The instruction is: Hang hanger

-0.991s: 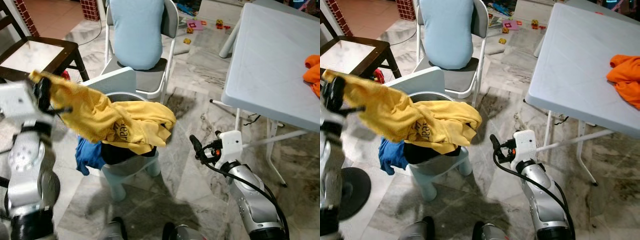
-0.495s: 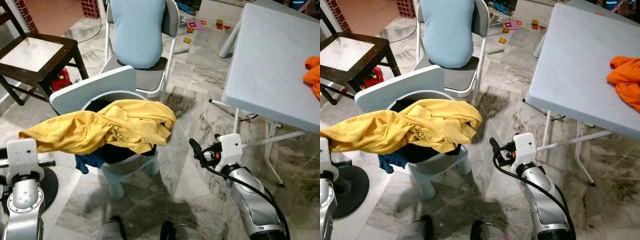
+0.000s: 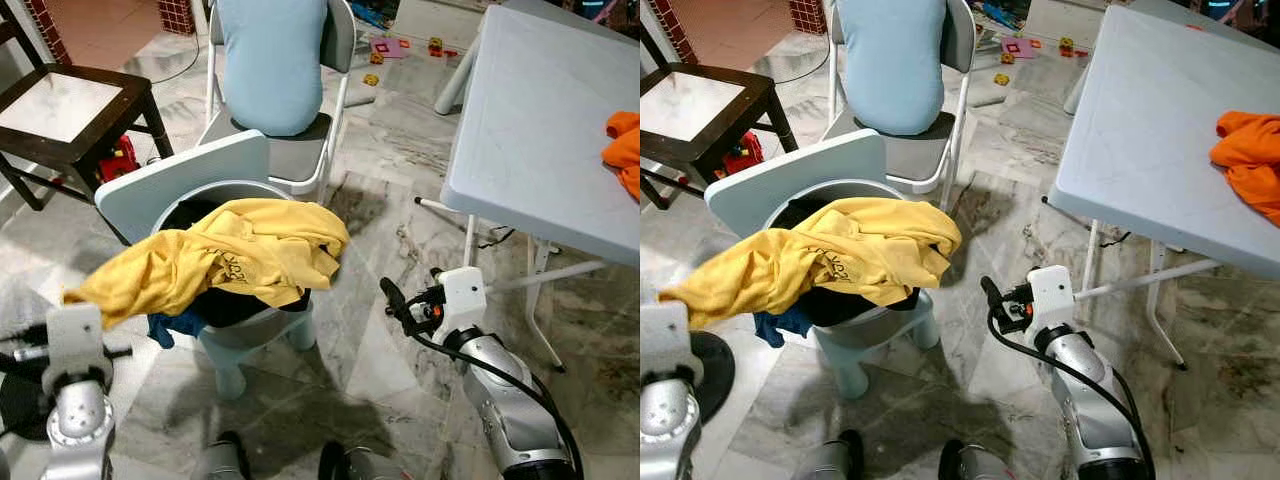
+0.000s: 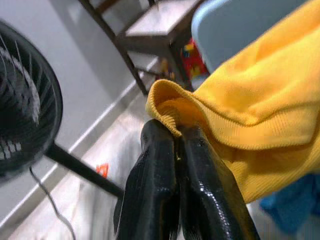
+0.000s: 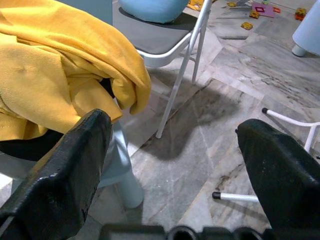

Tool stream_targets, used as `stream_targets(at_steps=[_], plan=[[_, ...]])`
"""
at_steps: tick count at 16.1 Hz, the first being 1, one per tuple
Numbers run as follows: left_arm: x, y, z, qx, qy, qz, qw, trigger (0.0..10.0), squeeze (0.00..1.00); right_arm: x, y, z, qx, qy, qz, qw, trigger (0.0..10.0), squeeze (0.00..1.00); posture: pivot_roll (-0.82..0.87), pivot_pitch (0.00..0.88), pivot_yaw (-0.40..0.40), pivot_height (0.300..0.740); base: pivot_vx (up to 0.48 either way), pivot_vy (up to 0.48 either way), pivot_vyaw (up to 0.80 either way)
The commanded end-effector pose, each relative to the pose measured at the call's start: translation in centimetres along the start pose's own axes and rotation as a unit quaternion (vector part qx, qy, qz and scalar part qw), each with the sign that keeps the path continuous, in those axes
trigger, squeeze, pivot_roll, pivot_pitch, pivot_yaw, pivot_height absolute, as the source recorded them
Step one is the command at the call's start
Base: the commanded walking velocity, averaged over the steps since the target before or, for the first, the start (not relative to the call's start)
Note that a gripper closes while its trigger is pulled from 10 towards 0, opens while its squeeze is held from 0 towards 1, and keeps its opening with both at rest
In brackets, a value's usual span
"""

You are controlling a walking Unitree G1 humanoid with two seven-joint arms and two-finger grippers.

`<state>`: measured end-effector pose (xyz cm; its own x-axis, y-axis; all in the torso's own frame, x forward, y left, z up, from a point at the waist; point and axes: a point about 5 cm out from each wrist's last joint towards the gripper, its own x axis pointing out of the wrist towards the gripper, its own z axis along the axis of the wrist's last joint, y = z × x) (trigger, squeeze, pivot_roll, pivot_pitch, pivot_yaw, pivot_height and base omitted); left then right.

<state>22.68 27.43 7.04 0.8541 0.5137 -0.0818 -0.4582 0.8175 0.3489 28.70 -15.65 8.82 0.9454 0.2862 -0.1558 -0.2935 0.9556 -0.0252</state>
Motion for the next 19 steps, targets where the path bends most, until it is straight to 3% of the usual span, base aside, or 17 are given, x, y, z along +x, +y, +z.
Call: stream_targets(at_steps=[1,5,8,10,12,14,16,17,18,19], plan=[[-0.7,-0.1,-1.4,0.006,0.033,0.002,0.999,0.0,0.00,-0.2,-0.2,0.0,-0.006,0.003,0.001,1.000,10.0,0.00,0.06,0.218,-0.119,0.740,0.000,0.000,0.00],[-1.8,-1.4,-3.2,0.017,0.067,-0.016,0.997,0.0,0.00,-0.2,-0.1,0.0,-0.006,0.003,0.000,1.000,10.0,0.00,0.05,0.217,-0.114,0.740,0.000,0.000,0.00],[-1.7,-1.5,-2.5,0.029,0.039,-0.021,0.999,0.0,0.00,-0.2,-0.1,-0.1,-0.006,0.003,-0.001,1.000,10.0,0.00,0.05,0.216,-0.115,0.740,0.000,0.000,0.00],[-0.7,-1.4,0.5,0.033,-0.036,-0.016,0.999,0.0,0.00,-0.2,-0.2,-0.1,-0.007,0.004,-0.002,1.000,10.0,0.00,0.05,0.214,-0.115,0.740,0.000,0.000,0.00],[0.8,-1.9,7.0,0.005,-0.154,-0.011,0.988,0.0,0.00,0.0,-0.1,0.0,-0.007,0.002,-0.001,1.000,10.0,0.00,0.05,0.210,-0.116,0.740,0.000,0.000,0.00],[1.6,-1.9,9.5,-0.007,-0.184,-0.006,0.983,0.0,0.00,0.2,0.1,0.1,-0.006,0.000,0.001,1.000,10.0,0.00,0.06,0.205,-0.110,0.740,0.000,0.000,0.00],[2.3,-1.8,8.3,0.011,-0.150,-0.011,0.988,0.0,0.00,0.2,0.2,0.1,-0.005,0.000,0.000,1.000,10.0,0.00,0.06,0.206,-0.107,0.740,0.000,0.000,0.00],[2.8,-1.5,4.6,0.040,-0.050,-0.024,0.998,3.6,0.00,-0.1,0.1,-0.1,-0.004,0.001,-0.003,1.000,10.0,0.00,0.05,0.208,-0.098,0.740,0.000,0.000,0.00],[2.8,-1.6,3.0,0.029,-0.001,-0.041,0.999,10.0,0.00,-0.2,0.0,-0.1,-0.004,0.001,-0.005,1.000,10.0,0.00,0.05,0.209,-0.096,0.740,0.000,0.000,0.00],[2.5,-2.1,1.7,0.025,0.037,-0.077,0.996,10.0,0.45,-0.3,0.0,-0.2,-0.003,0.002,-0.006,1.000,10.0,0.00,0.05,0.209,-0.094,0.740,0.000,0.000,0.00]])
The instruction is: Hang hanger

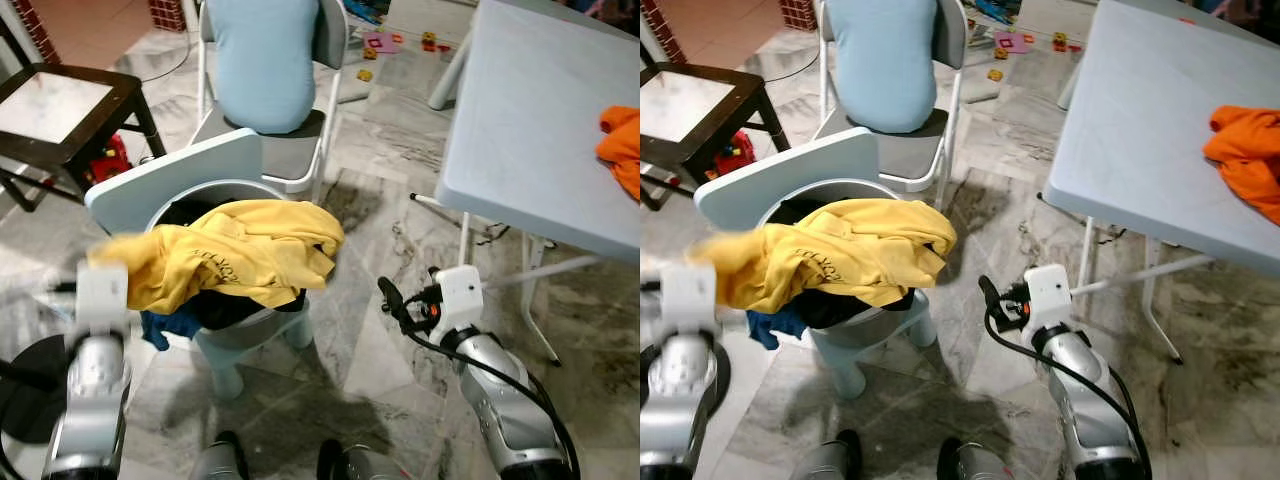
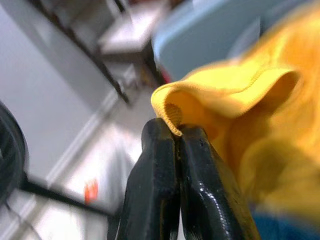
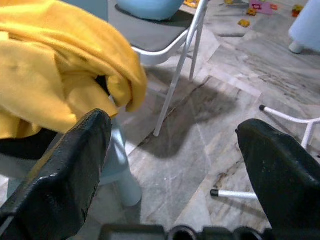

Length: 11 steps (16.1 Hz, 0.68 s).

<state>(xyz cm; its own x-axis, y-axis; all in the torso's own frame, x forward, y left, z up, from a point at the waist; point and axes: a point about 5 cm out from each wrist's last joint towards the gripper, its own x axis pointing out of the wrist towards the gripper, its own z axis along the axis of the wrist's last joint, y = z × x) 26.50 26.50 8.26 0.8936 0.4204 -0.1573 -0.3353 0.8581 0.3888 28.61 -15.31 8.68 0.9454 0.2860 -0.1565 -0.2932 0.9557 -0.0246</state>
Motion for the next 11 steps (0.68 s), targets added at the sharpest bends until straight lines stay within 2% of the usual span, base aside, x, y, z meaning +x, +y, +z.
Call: stream_targets(at_steps=[1,3,5,6,7,8,9,10,11], plan=[[-0.2,-0.2,-1.0,0.012,0.026,-0.036,0.999,10.0,1.00,-0.4,-0.3,-0.1,-0.003,0.002,-0.007,1.000,10.0,0.00,0.05,0.209,-0.094,0.740,0.000,0.000,0.00],[-0.1,-0.1,-1.3,0.049,0.042,-0.050,0.997,10.0,1.00,-0.3,-0.2,-0.2,-0.002,0.002,-0.006,1.000,10.0,0.00,0.06,0.209,-0.094,0.740,0.000,0.000,0.00],[0.0,0.7,-1.7,0.094,0.055,-0.021,0.994,10.0,1.00,-0.1,-0.2,0.0,-0.001,0.000,-0.004,1.000,10.0,0.00,0.06,0.209,-0.094,0.740,0.000,0.000,0.00],[-0.1,1.5,-1.2,0.200,0.016,-0.013,0.980,10.0,1.00,-0.1,-0.3,0.0,-0.002,0.000,-0.005,1.000,10.0,0.00,0.06,0.207,-0.093,0.740,0.000,0.000,0.00],[-0.2,1.9,-0.5,0.258,-0.025,-0.004,0.966,10.0,1.00,-0.1,-0.3,0.0,-0.002,0.001,-0.006,1.000,10.0,0.00,0.06,0.209,-0.095,0.740,0.000,0.000,0.00],[-0.4,2.4,-0.2,0.249,-0.028,0.007,0.968,10.0,1.00,-0.2,-0.4,-0.1,-0.003,0.002,-0.006,1.000,10.0,0.00,0.06,0.209,-0.095,0.740,0.000,0.000,0.00],[-0.5,2.4,0.3,0.258,-0.041,0.017,0.965,10.0,1.00,-0.2,-0.3,-0.2,-0.003,0.002,-0.005,1.000,10.0,0.00,0.06,0.209,-0.095,0.740,0.000,0.000,0.00],[-0.5,2.6,1.4,0.251,-0.060,0.035,0.965,10.0,1.00,-0.2,-0.2,-0.2,-0.002,0.003,-0.003,1.000,10.0,0.00,0.06,0.211,-0.098,0.740,0.000,0.000,0.00],[-0.4,2.7,2.8,0.257,-0.095,0.055,0.960,10.0,1.00,-0.2,-0.1,-0.1,-0.002,0.002,-0.003,1.000,10.0,0.00,0.06,0.211,-0.098,0.740,0.000,0.000,0.00]])
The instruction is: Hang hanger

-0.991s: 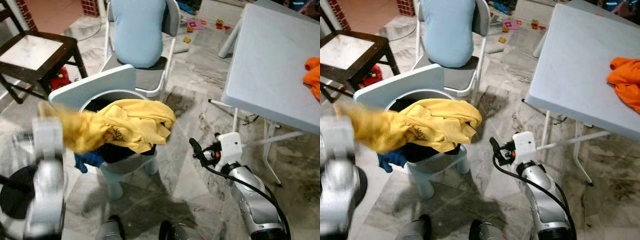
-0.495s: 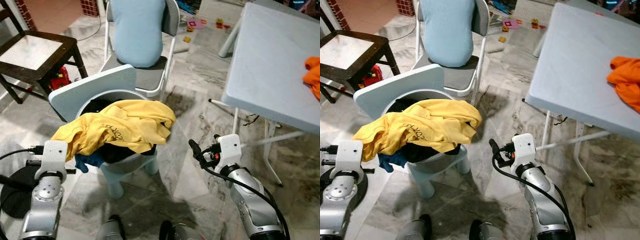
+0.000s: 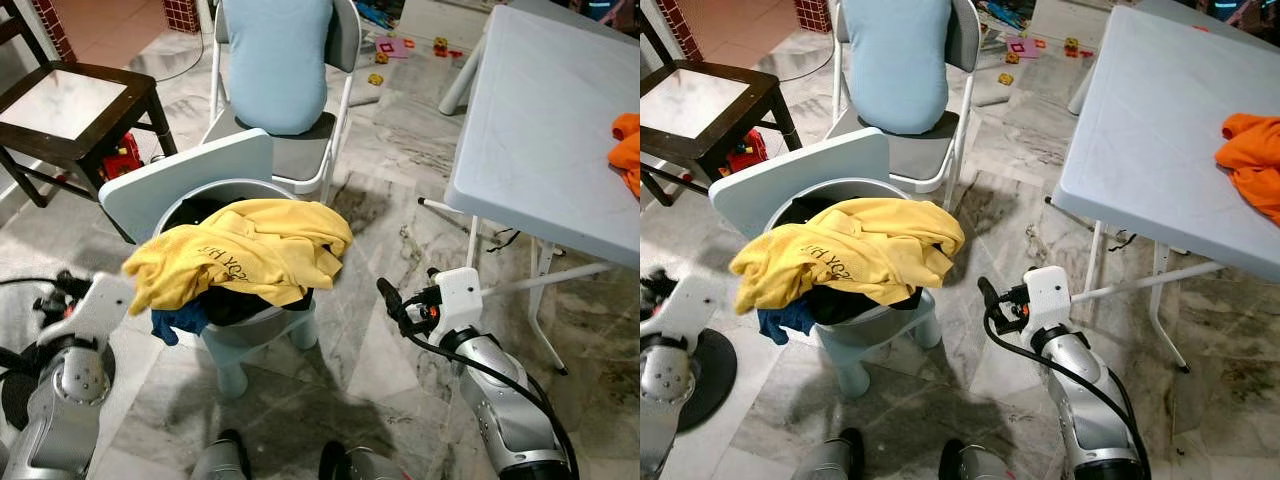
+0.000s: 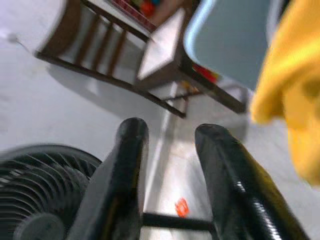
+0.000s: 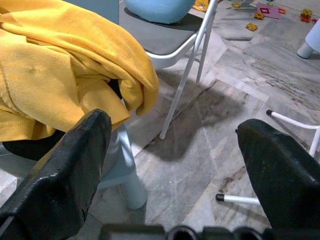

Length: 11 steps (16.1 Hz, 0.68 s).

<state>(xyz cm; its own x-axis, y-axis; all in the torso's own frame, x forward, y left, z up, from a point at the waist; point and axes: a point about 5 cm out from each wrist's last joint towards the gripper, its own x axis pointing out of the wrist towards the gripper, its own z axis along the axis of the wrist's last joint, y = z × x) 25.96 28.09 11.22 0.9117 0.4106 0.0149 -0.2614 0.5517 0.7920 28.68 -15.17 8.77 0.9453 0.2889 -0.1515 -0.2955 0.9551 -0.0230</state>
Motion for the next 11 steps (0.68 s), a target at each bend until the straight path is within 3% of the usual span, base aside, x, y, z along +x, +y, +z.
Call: stream_targets(at_steps=[1,3,5,6,7,9,11], plan=[[0.1,0.5,1.2,0.010,-0.032,0.022,0.999,10.0,1.00,-0.3,-0.2,-0.2,-0.003,0.004,-0.004,1.000,10.0,0.00,0.06,0.211,-0.098,0.740,0.000,0.000,0.00],[0.2,-0.2,5.2,-0.016,-0.126,0.001,0.992,10.0,1.00,-0.3,-0.3,-0.2,-0.003,0.003,-0.006,1.000,10.0,0.00,0.06,0.211,-0.095,0.740,0.000,0.000,0.00],[-0.2,-2.4,8.7,-0.051,-0.197,-0.070,0.977,10.0,1.00,-0.3,-0.3,-0.1,-0.003,0.003,-0.007,1.000,10.0,0.00,0.05,0.211,-0.092,0.740,0.000,0.000,0.00],[-0.5,-4.2,10.3,-0.070,-0.222,-0.115,0.966,10.0,1.00,-0.3,-0.3,-0.1,-0.003,0.002,-0.007,1.000,10.0,0.00,0.04,0.212,-0.088,0.740,0.000,0.000,0.00],[-1.1,-6.9,12.5,-0.071,-0.255,-0.181,0.947,10.0,1.00,-0.4,-0.4,0.1,-0.004,0.000,-0.012,1.000,10.0,0.00,0.03,0.212,-0.085,0.740,0.000,0.000,0.00],[-2.0,-9.5,14.6,-0.066,-0.280,-0.248,0.925,10.0,1.00,-0.7,-0.7,0.1,-0.007,0.000,-0.019,1.000,10.0,0.00,0.01,0.211,-0.076,0.740,0.000,0.000,0.00],[-2.8,-11.9,14.8,-0.043,-0.267,-0.321,0.908,10.0,1.00,-0.9,-0.9,0.1,-0.007,0.000,-0.025,1.000,10.0,0.00,-0.01,0.213,-0.067,0.740,0.000,0.000,0.00]])
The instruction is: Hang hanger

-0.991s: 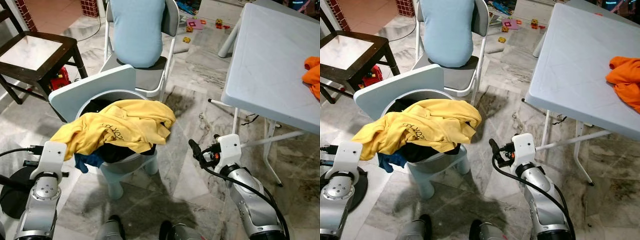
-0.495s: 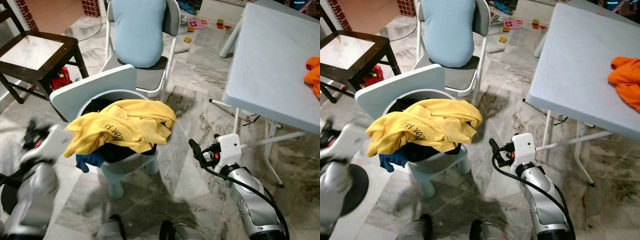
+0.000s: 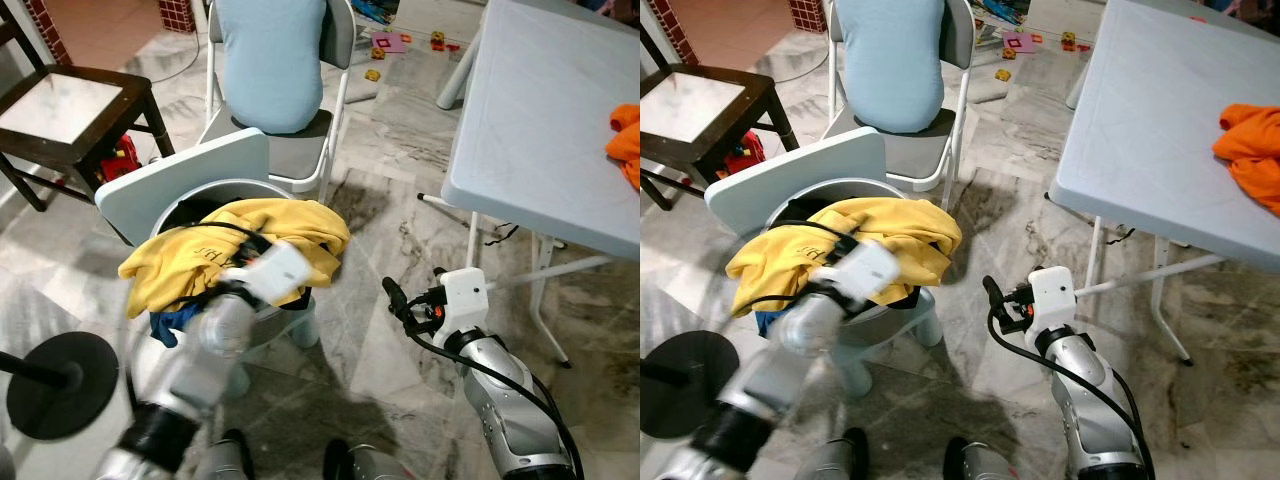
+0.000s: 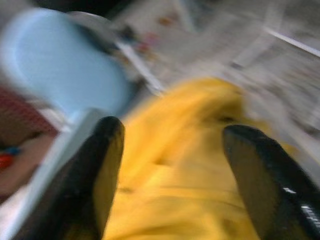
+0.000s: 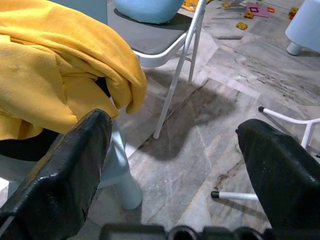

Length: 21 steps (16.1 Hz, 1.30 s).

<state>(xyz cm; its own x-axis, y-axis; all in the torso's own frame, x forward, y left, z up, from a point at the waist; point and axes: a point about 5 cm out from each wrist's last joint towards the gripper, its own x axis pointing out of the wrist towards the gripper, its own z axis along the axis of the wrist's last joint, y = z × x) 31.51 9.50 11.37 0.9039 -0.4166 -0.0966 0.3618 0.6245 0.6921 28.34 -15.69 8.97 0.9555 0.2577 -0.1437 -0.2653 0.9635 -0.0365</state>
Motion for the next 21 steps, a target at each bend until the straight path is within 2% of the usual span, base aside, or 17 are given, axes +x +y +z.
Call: stream_targets(at_steps=[1,2,3,4,7,8,9,10,13,15,21], plan=[[-0.1,-1.9,-1.0,0.009,0.028,-0.060,0.998,10.0,1.00,-0.4,-0.5,-0.1,-0.002,0.004,-0.009,1.000,10.0,0.00,-0.01,0.215,-0.066,0.740,0.000,0.000,0.00],[-0.1,-2.4,-1.4,0.009,0.038,-0.078,0.996,10.0,0.64,-0.5,-0.5,-0.1,-0.002,0.004,-0.010,1.000,10.0,0.00,-0.01,0.217,-0.062,0.740,0.000,0.000,0.00],[-0.1,-3.4,-2.7,0.028,0.067,-0.127,0.989,10.0,0.00,-0.7,-0.4,-0.2,-0.002,0.005,-0.011,1.000,10.0,0.00,-0.02,0.219,-0.058,0.740,0.000,0.000,0.00],[-0.2,-3.5,-3.2,0.035,0.080,-0.142,0.986,10.0,0.00,-0.7,-0.5,-0.2,-0.003,0.006,-0.013,1.000,10.0,0.00,-0.02,0.220,-0.057,0.740,0.000,0.000,0.00],[0.0,-2.8,-4.2,0.053,0.095,-0.136,0.985,10.0,0.00,-0.6,-0.6,0.1,-0.006,0.005,-0.013,1.000,10.0,0.00,-0.02,0.226,-0.063,0.740,0.000,0.000,0.00],[-0.2,-2.7,-4.9,0.057,0.106,-0.140,0.983,6.9,0.00,-0.6,-0.6,0.1,-0.006,0.004,-0.013,1.000,10.0,0.00,-0.03,0.230,-0.062,0.740,0.000,0.000,0.00],[-0.2,-2.5,-5.3,0.053,0.111,-0.141,0.982,1.0,0.00,-0.6,-0.5,0.1,-0.006,0.004,-0.013,1.000,10.0,0.00,-0.04,0.231,-0.057,0.740,0.000,0.000,0.00],[-0.2,-2.2,-5.5,0.044,0.116,-0.140,0.982,0.0,0.00,-0.7,-0.4,0.0,-0.009,0.005,-0.011,1.000,10.0,0.00,-0.04,0.230,-0.056,0.740,0.000,0.000,0.00],[-0.1,-1.8,-6.0,0.046,0.126,-0.142,0.981,0.0,0.00,-0.7,-0.3,0.0,-0.010,0.005,-0.009,1.000,10.0,0.00,-0.04,0.232,-0.054,0.740,0.000,0.000,0.00],[-0.2,-2.1,-6.4,0.045,0.133,-0.158,0.977,0.0,0.00,-0.5,-0.3,0.2,-0.012,0.002,-0.009,1.000,10.0,0.00,-0.04,0.234,-0.053,0.740,0.000,0.000,0.00],[-0.2,-2.1,-6.4,0.036,0.129,-0.156,0.979,0.0,0.00,-0.7,0.0,-0.1,-0.009,0.007,-0.005,1.000,10.0,0.00,-0.03,0.231,-0.055,0.740,0.000,0.000,0.00]])
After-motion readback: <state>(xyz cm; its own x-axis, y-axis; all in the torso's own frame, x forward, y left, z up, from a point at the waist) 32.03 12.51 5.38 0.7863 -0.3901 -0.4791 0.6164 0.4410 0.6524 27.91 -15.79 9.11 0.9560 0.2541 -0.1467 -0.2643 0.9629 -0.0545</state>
